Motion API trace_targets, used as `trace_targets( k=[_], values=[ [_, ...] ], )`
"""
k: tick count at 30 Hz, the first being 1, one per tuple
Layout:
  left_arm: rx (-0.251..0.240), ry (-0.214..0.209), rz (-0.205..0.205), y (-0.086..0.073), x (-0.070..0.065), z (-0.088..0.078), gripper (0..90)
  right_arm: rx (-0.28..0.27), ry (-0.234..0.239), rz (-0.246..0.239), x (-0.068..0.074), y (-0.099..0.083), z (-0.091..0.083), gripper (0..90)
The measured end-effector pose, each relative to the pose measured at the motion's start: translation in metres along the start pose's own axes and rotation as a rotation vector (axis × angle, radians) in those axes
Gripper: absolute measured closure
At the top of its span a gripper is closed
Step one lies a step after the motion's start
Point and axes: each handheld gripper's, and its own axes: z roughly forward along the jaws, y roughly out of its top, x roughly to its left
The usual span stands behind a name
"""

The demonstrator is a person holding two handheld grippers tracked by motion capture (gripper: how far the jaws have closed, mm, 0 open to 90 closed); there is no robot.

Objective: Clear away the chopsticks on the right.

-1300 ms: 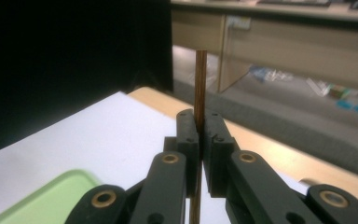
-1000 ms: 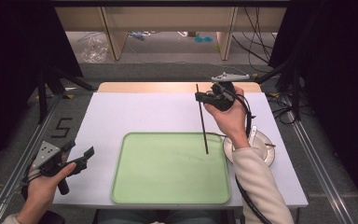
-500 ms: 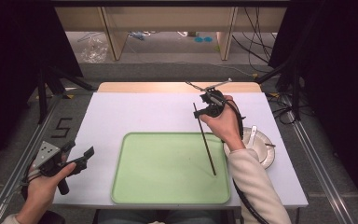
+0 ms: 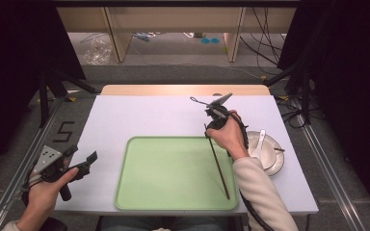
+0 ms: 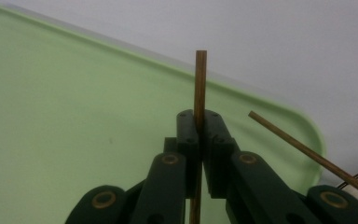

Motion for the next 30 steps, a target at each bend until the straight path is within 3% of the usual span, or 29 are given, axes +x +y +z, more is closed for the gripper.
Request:
trace_targets(
  k=[1,2,6,8,19,20,23,25,28,29,30],
  values=[
    [0.000,0.001,0.000,0.000,0.000,0.000,19.7,0.012,-0.007,0.010,0.000,0.000,0.003,87.5],
    [0.000,0.001,0.000,0.000,0.000,0.000,19.7,0.016,-0.005,-0.013,-0.003,0.000,0.005,87.5],
    [0.001,0.001,-0.003,0.000,0.000,0.000,19.8,0.058,-0.021,0.014,-0.003,-0.003,0.013,87.4],
    [0.001,0.001,-0.003,0.000,0.000,0.000,19.7,0.099,-0.014,0.057,0.000,-0.003,0.015,87.4],
    [0.001,0.000,-0.002,0.000,0.000,0.000,19.7,0.151,-0.025,0.037,-0.001,-0.007,0.032,83.5],
    [0.001,0.000,-0.002,0.000,0.000,0.000,19.7,0.135,-0.021,-0.021,-0.004,-0.006,0.032,82.9],
    [0.000,0.000,-0.001,0.000,0.000,0.000,19.8,0.112,-0.038,-0.087,-0.004,-0.006,0.026,79.4],
    [0.001,-0.001,-0.002,0.000,0.000,0.000,19.7,0.079,-0.056,-0.165,-0.005,-0.004,0.020,75.2],
    [0.000,0.001,-0.002,0.000,0.000,0.000,19.8,0.024,-0.127,-0.406,-0.013,-0.003,0.012,73.1],
    [0.000,0.001,-0.002,0.000,0.000,0.000,19.7,0.024,-0.127,-0.406,-0.013,-0.003,0.012,73.1],
    [0.001,-0.002,0.002,0.000,0.000,0.000,19.7,0.041,-0.179,-0.471,-0.018,-0.004,0.008,73.5]
  ],
)
